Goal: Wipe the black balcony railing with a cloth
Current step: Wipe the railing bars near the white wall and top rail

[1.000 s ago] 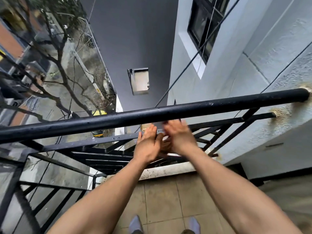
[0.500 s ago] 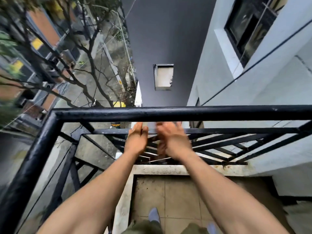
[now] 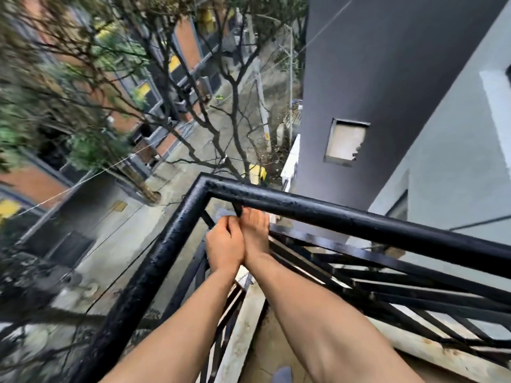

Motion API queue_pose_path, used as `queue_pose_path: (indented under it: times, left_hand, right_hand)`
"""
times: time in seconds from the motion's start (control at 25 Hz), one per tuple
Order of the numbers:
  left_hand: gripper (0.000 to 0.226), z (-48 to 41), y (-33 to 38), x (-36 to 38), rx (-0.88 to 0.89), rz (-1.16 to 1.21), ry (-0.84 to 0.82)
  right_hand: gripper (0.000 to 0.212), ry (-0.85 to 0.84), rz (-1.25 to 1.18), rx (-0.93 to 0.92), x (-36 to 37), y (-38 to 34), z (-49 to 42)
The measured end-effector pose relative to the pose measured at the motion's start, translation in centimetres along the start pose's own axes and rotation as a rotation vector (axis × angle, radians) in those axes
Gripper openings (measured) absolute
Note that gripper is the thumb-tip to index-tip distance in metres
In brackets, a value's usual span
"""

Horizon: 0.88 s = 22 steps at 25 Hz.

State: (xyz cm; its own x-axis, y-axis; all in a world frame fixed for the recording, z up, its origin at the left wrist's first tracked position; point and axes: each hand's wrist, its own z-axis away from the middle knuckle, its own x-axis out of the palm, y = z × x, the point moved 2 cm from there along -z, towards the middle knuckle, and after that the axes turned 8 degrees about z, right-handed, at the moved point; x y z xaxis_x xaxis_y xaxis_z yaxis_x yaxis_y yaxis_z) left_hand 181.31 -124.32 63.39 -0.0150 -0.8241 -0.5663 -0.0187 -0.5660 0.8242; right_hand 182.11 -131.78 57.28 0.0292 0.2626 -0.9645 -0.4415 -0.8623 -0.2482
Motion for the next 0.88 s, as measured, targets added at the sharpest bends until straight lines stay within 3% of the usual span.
queue_pose_path:
  times: [0.12, 0.16, 0.24, 0.28, 0.4, 0.48, 0.56, 0.68, 0.72, 0.76, 0.88]
  left_hand:
    - [0.031, -1.8, -0.6, -1.2, -0.037, 0.237, 0.136]
    - [0.034, -2.4, -0.6, -1.3, -0.07, 0.318, 0.144]
    - [0.039, -2.5, -0.2, -1.8, -0.083, 0.382, 0.152]
    - [0.036, -1.9, 0.0, -1.9, -0.078, 0.353, 0.155]
    - [0.032, -0.5, 0.5, -3.1, -0.009, 0.334, 0.174]
    - [0.031, -0.2, 2.4, -4.4, 0.064, 0.416, 0.189]
    - [0.028, -0.6, 5.5, -6.4, 0.169, 0.508, 0.244]
    - [0.024, -2.8, 9.0, -10.0, 0.292, 0.609, 0.426]
    - [0.023, -3.8, 9.6, -11.0, 0.306, 0.608, 0.451]
    - [0.022, -4.8, 9.6, -11.5, 0.291, 0.569, 0.406]
    - [0.024, -6.5, 8.0, -10.5, 0.184, 0.244, 0.096]
  right_hand:
    - [0.017, 0.151, -0.73, 0.256, -1.5, -1.5, 0.2]
    - [0.019, 0.163, -0.998, 0.321, -2.2, -1.9, 0.8]
    - [0.022, 0.137, -1.218, 0.367, -3.8, -2.8, 1.8]
    - [0.021, 0.08, -1.125, 0.32, -4.4, -2.8, 1.9]
    - [0.021, -0.262, -0.515, 0.075, -8.7, -1.9, 2.2]
    - [0.028, -0.353, -0.276, -0.104, -13.3, -1.1, 2.5]
    - [0.044, -0.123, -0.252, -0.191, -18.2, -1.3, 2.2]
    - [0.058, 0.508, -0.479, -0.225, -21.7, -2.9, 1.3]
    - [0.058, 0.589, -0.428, -0.253, -21.4, -3.4, 1.0]
    - [0.061, 0.566, -0.268, -0.277, -20.6, -3.6, 0.8]
    - [0.078, 0.244, 0.144, -0.275, -15.9, -1.7, 1.4]
